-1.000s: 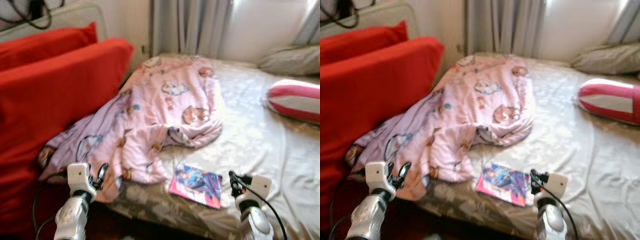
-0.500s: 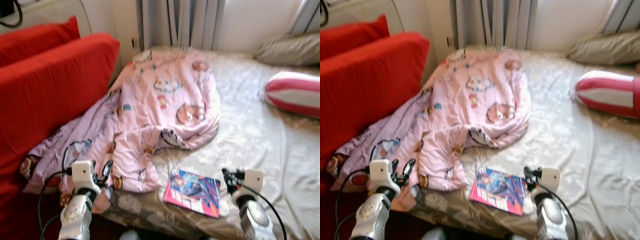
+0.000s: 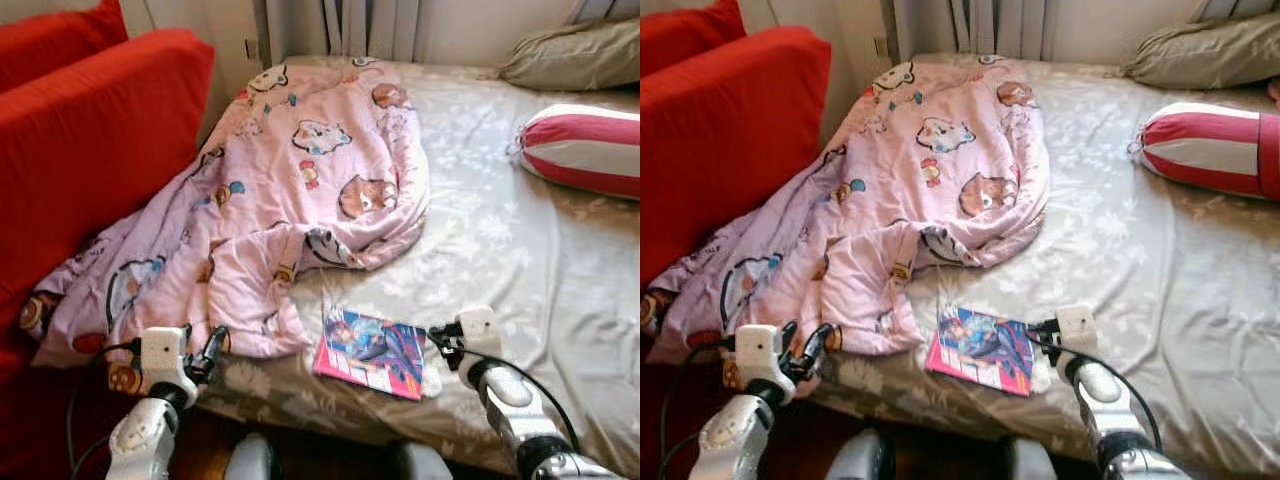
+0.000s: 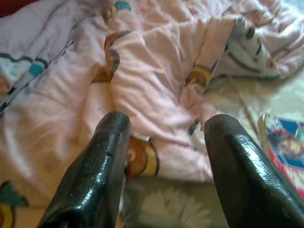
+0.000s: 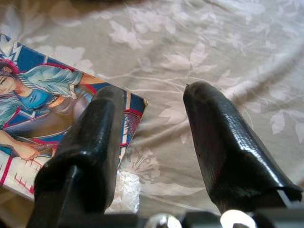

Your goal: Clean up the room

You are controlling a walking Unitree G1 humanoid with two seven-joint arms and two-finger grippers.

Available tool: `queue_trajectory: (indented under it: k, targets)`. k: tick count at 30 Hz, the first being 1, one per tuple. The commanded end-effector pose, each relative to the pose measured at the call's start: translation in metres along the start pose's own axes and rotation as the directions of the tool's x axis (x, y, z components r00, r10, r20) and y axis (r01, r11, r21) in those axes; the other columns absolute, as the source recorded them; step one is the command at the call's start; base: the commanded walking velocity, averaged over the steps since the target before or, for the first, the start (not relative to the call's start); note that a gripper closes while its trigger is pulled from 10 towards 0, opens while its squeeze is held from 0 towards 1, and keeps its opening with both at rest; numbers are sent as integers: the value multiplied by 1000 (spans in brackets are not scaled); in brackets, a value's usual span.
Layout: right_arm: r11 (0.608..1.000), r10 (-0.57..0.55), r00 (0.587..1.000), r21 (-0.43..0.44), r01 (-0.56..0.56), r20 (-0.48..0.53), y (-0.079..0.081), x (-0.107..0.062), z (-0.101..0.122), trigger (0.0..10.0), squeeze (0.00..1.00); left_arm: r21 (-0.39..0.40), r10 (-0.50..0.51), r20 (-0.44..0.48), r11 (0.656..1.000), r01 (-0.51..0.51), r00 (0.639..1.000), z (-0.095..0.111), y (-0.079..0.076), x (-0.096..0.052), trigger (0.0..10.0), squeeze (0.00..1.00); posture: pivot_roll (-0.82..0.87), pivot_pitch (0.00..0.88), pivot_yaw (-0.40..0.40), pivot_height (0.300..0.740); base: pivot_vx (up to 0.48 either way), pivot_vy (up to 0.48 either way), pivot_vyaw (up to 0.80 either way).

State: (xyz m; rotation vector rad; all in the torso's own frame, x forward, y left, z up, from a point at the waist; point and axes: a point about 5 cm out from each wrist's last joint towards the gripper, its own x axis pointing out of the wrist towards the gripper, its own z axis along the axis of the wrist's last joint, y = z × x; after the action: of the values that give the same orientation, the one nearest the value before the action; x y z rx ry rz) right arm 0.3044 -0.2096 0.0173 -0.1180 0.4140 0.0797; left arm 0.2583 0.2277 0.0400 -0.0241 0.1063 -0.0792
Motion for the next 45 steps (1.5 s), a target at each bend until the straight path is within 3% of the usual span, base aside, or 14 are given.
queue_trajectory:
  k: [1, 5, 8, 17, 23, 24, 25, 32, 34, 37, 40, 45]
  targets:
    - [992, -80, 997, 102, 79, 8, -7, 0, 2, 10000, 0, 6, 7, -1, 1000, -7, 1000, 4, 7, -5, 10000, 0, 132, 241, 52, 647, 0, 0, 0]
    - [983, -92, 996, 162, 91, -3, -4, -1, -4, 10000, 0, -1, 12, -3, 1000, -12, 1000, 5, 6, -6, 10000, 0, 114, 264, 62, 637, 0, 0, 0]
    - [987, -75, 997, 144, 74, 5, -1, -6, -12, 10000, 0, -9, -7, -14, 1000, 7, 1000, 4, -3, -5, 10000, 0, 91, 265, 63, 617, 0, 0, 0]
    - [984, -88, 996, 157, 84, 20, -15, -11, -15, 10000, 0, -38, -20, -9, 999, 20, 1000, 6, -17, 2, 10000, 0, 92, 287, 12, 617, 0, 0, 0]
    - [999, -48, 997, 17, 48, 52, -25, -6, 4, 10000, 0, -48, 2, -6, 999, -2, 1000, 7, -18, -3, 10000, 0, 153, 290, 48, 617, 0, 0, 0]
    - [983, 4, 999, -186, 2, 32, -26, -4, 11, 10000, 0, -50, 1, -3, 999, -2, 1000, 9, -18, -4, 10000, 0, 158, 284, 52, 617, 0, 0, 0]
    - [952, 30, 999, -306, -26, 10, -28, -3, 15, 10000, 0, -47, -10, -3, 999, 9, 1000, 10, -18, -5, 10000, 0, 158, 287, 52, 617, 0, 0, 0]
    - [875, 108, 993, -470, -121, -54, -29, 1, 25, 10000, 0, -37, -12, -12, 999, 11, 1000, 10, -18, -1, 10000, 0, 180, 271, 64, 617, 0, 0, 0]
    - [830, 116, 990, -540, -141, -81, -33, 1, 29, 10000, 0, -45, -13, -7, 999, 13, 1000, 11, -20, 2, 10000, 0, 170, 255, 62, 617, 0, 0, 0]
    - [824, 113, 990, -549, -142, -86, -37, 2, 34, 10000, 0, -49, -13, -8, 999, 13, 1000, 11, -23, 5, 10000, 0, 164, 251, 54, 617, 0, 0, 0]
    - [788, 87, 989, -600, -139, -116, -42, 1, 34, 10000, 0, -55, -10, -11, 998, 9, 1000, 12, -24, 8, 10000, 0, 161, 248, 57, 617, 0, 0, 0]
    - [779, 49, 983, -609, -148, -176, -56, -6, 23, 10000, 0, -58, -4, -20, 998, 3, 1000, 10, -21, 9, 10000, 0, 144, 216, 79, 617, 0, 0, 0]
